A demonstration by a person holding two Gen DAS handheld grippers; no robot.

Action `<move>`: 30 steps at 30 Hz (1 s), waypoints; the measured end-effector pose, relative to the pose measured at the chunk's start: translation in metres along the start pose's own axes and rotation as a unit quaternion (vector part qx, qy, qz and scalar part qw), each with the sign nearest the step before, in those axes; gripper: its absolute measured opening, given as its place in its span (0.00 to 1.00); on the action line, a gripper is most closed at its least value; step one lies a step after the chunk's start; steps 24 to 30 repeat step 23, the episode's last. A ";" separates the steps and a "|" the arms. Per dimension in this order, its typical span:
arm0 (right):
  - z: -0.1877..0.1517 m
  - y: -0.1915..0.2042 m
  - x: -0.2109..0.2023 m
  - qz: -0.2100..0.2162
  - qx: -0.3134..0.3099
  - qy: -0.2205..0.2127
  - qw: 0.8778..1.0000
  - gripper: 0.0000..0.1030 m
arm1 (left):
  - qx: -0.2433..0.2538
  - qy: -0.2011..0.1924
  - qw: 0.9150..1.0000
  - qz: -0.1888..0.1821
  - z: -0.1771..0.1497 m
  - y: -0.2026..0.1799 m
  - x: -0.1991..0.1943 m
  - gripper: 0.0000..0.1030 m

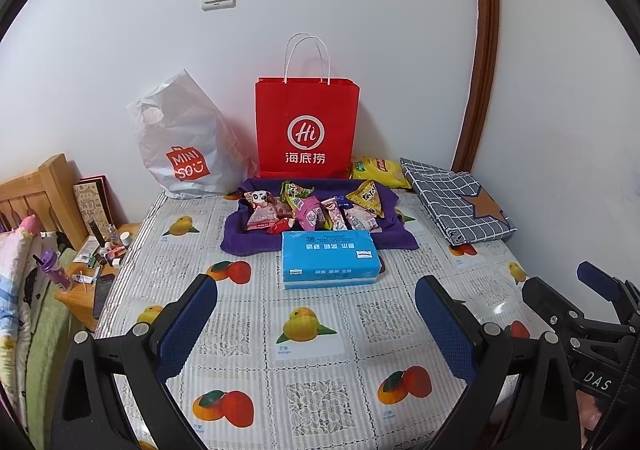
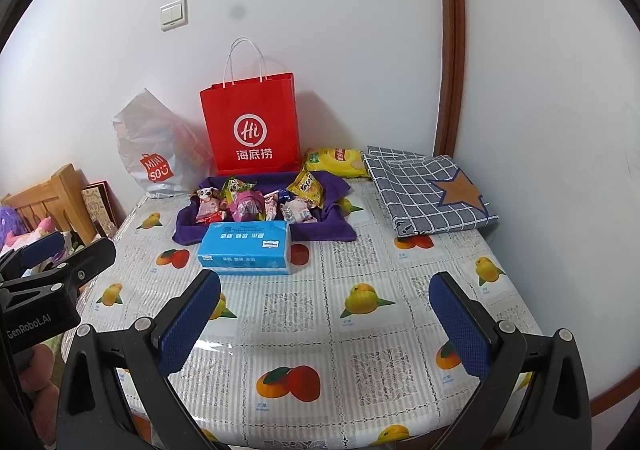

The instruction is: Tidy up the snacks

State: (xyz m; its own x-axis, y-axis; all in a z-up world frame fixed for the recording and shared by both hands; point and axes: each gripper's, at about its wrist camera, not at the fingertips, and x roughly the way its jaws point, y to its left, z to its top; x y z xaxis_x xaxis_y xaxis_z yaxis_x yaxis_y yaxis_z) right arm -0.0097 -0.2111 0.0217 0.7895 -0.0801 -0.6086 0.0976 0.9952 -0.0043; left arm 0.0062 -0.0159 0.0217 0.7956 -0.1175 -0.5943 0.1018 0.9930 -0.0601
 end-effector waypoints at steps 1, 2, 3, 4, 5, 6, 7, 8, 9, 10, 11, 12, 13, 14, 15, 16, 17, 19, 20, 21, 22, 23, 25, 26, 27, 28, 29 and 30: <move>0.000 0.000 0.000 -0.001 0.000 0.000 1.000 1.00 | 0.000 0.000 1.000 0.000 -0.001 0.000 0.000 0.97; 0.000 0.000 0.000 -0.002 -0.001 0.000 1.000 1.00 | 0.000 0.000 1.000 0.000 0.000 0.000 0.000 0.97; 0.000 0.000 0.000 -0.001 -0.001 0.000 1.000 1.00 | 0.000 0.001 1.000 0.000 0.000 0.000 0.000 0.97; 0.000 0.000 0.000 -0.001 0.000 0.000 1.000 1.00 | -0.001 0.001 1.000 0.000 0.000 0.000 0.000 0.97; 0.000 0.000 0.000 -0.001 0.001 0.000 1.000 1.00 | -0.002 0.001 1.000 -0.001 0.000 0.000 0.000 0.97; 0.000 0.000 0.000 -0.001 0.001 0.000 1.000 1.00 | -0.002 0.001 1.000 -0.001 0.000 0.000 -0.001 0.98; 0.000 0.001 0.000 -0.001 0.000 0.000 1.000 1.00 | -0.001 0.001 1.000 0.000 0.000 0.000 -0.001 0.98; 0.000 0.001 0.000 -0.001 0.000 0.000 1.000 1.00 | -0.001 0.001 1.000 0.000 0.000 0.000 -0.001 0.98; 0.000 0.001 0.000 -0.001 -0.001 0.000 1.000 1.00 | 0.000 0.001 1.000 -0.001 0.000 0.000 0.000 0.98; 0.000 0.001 0.000 -0.001 0.000 0.000 1.000 1.00 | 0.000 0.001 1.000 -0.002 0.000 0.000 -0.001 0.98; 0.000 0.001 0.000 0.000 0.001 -0.001 1.000 1.00 | -0.001 0.001 1.000 -0.001 0.000 0.001 -0.001 0.98; -0.001 0.001 0.000 0.000 0.002 0.000 1.000 1.00 | -0.001 0.001 1.000 -0.001 0.000 0.000 0.000 0.98; -0.001 0.001 0.000 0.000 0.001 0.000 1.000 1.00 | -0.001 0.000 1.000 -0.002 0.000 0.000 0.000 0.98; -0.001 0.001 0.000 0.000 0.001 0.000 1.000 1.00 | -0.001 0.001 1.000 -0.002 0.000 0.001 0.000 0.98; -0.001 0.001 0.000 0.000 0.000 0.000 1.000 1.00 | -0.001 0.001 1.000 -0.002 0.000 0.001 0.000 0.98; -0.001 0.001 0.000 -0.001 0.000 0.000 1.000 1.00 | 0.000 0.001 1.000 -0.001 0.000 0.000 0.000 0.98; -0.001 0.001 0.000 -0.001 0.001 0.000 1.000 1.00 | 0.000 0.001 1.000 -0.001 0.000 0.001 -0.001 0.98; -0.002 0.001 0.000 0.000 0.002 0.000 1.000 1.00 | -0.002 0.001 1.000 -0.001 0.000 0.001 -0.001 0.98; -0.002 0.001 0.000 0.000 0.002 0.000 1.000 1.00 | -0.001 0.000 1.000 -0.001 0.000 0.001 0.000 0.98; -0.002 0.001 0.000 0.000 0.001 0.001 1.000 1.00 | -0.001 0.000 1.000 -0.001 0.000 0.001 0.000 0.98; -0.002 0.001 0.000 0.001 0.000 0.001 1.000 1.00 | -0.002 -0.001 1.000 0.000 0.000 0.001 0.000 0.98; -0.003 0.001 0.000 0.000 -0.001 0.001 1.000 1.00 | -0.002 -0.002 1.000 0.001 0.000 0.002 0.000 0.98; -0.003 0.001 0.000 0.000 -0.001 0.001 1.000 1.00 | -0.002 -0.002 1.000 0.001 0.000 0.002 0.000 0.98; -0.003 0.001 0.000 0.000 -0.001 0.001 1.000 1.00 | -0.002 -0.002 1.000 0.001 0.000 0.002 0.000 0.98; -0.003 0.001 0.000 0.000 -0.001 0.001 1.000 1.00 | -0.002 -0.002 1.000 0.001 0.000 0.002 0.000 0.98; -0.003 0.001 0.000 0.000 -0.001 0.001 1.000 1.00 | -0.002 -0.002 1.000 0.001 0.000 0.002 0.000 0.98; -0.003 0.001 0.000 0.000 -0.001 0.001 1.000 1.00 | -0.002 -0.002 1.000 0.001 0.000 0.002 0.000 0.98; -0.003 0.001 0.000 0.000 -0.001 0.001 1.000 1.00 | -0.002 -0.002 1.000 0.001 0.000 0.002 0.000 0.98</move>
